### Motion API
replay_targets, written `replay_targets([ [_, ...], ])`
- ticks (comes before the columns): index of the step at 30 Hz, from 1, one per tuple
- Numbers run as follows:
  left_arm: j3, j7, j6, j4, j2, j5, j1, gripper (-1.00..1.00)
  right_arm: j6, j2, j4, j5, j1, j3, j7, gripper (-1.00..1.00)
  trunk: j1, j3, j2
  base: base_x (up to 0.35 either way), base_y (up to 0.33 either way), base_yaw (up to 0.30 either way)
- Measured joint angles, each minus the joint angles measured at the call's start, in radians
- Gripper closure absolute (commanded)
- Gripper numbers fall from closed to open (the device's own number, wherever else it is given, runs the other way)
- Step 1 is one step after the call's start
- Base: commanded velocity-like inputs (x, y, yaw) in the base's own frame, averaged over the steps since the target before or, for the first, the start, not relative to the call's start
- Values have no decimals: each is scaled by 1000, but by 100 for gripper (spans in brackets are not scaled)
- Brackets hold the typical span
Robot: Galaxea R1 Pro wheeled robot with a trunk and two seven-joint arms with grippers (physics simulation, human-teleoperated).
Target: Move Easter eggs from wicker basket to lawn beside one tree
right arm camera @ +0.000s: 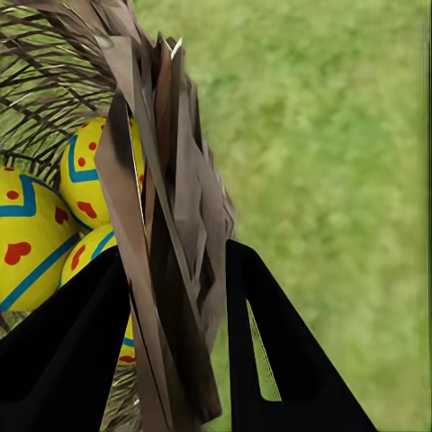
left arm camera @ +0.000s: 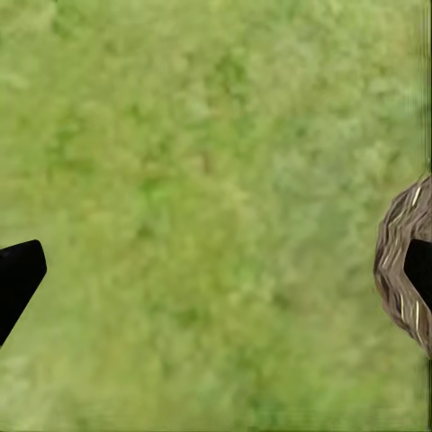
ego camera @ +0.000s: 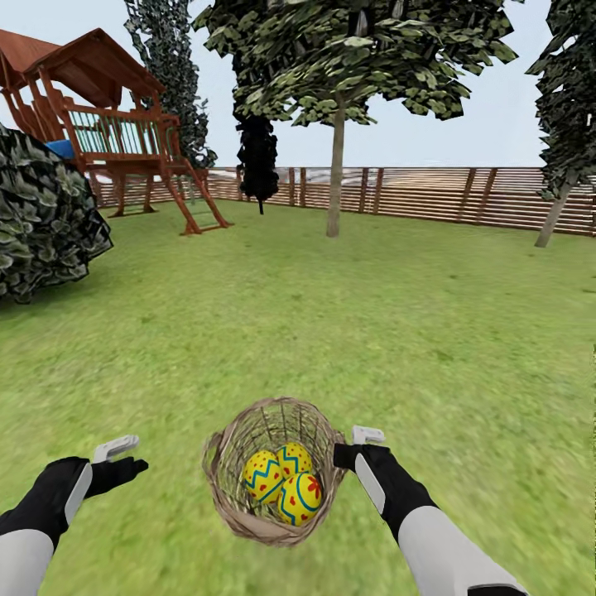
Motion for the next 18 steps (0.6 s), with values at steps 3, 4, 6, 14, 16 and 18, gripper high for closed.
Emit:
replay_targets([
  [3, 0, 0, 0, 0, 0, 0, 0, -100, 0, 0, 0, 0, 0, 0, 0, 100, 0, 4, 0, 326, 0, -181],
  [4, 0, 0, 0, 0, 0, 0, 0, -100, 0, 0, 0, 0, 0, 0, 0, 100, 0, 5, 0, 326, 0, -181],
  [6, 0, 1, 0, 0, 0, 0, 0, -100, 0, 0, 0, 0, 0, 0, 0, 100, 0, 7, 0, 326, 0, -181],
  [14, 0, 1, 0, 0, 0, 0, 0, -100, -1, 0, 0, 2, 0, 0, 0, 100, 0, 15, 0, 326, 0, -118],
  [16, 0, 0, 0, 0, 0, 0, 0, -100, -2, 0, 0, 0, 0, 0, 0, 100, 0, 15, 0, 326, 0, -6],
  [18, 0, 0, 0, 0, 0, 0, 0, -100, -2, 0, 1, 1, 0, 0, 0, 100, 0, 15, 0, 326, 0, -2],
])
